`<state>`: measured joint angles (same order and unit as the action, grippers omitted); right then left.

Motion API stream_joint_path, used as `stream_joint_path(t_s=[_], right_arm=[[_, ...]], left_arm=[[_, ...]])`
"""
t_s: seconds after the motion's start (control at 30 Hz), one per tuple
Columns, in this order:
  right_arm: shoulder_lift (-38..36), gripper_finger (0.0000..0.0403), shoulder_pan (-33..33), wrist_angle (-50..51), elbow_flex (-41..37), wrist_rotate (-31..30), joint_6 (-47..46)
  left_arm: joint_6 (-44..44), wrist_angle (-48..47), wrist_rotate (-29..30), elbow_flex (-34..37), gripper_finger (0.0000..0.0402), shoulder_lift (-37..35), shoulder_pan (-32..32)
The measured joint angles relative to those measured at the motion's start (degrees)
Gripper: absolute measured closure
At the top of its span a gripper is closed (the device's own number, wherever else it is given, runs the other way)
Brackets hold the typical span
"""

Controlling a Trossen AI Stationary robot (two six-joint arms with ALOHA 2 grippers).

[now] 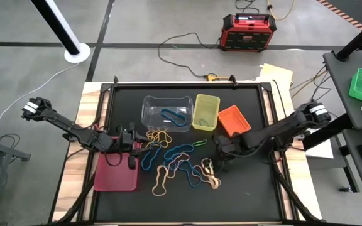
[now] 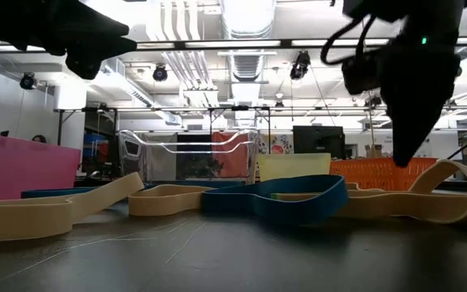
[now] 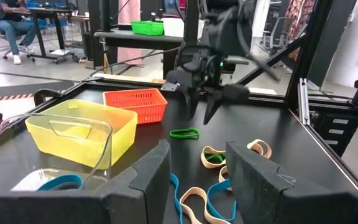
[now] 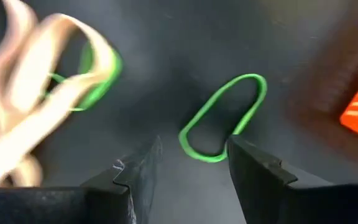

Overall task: Sort rubber bands into baskets
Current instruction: Put the green rubber band into the yellow bin

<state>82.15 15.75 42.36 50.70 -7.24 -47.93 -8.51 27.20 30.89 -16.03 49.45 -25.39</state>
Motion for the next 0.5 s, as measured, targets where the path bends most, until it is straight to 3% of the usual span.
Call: stream_joint_path(t_s=[0.33, 0.5], right_arm=[[10.0, 0.0239, -0.7, -4.3, -0.4, -0.9, 4.2], [11.4, 0.0323, -0.7, -4.4, -0.2, -0.7, 4.7]], left_arm=[[0.0, 0.2, 0.0, 0.0, 0.0263, 0.0, 0.0], [0.1, 0.3, 0.0, 0.0, 0.0263, 0.1, 0.0]])
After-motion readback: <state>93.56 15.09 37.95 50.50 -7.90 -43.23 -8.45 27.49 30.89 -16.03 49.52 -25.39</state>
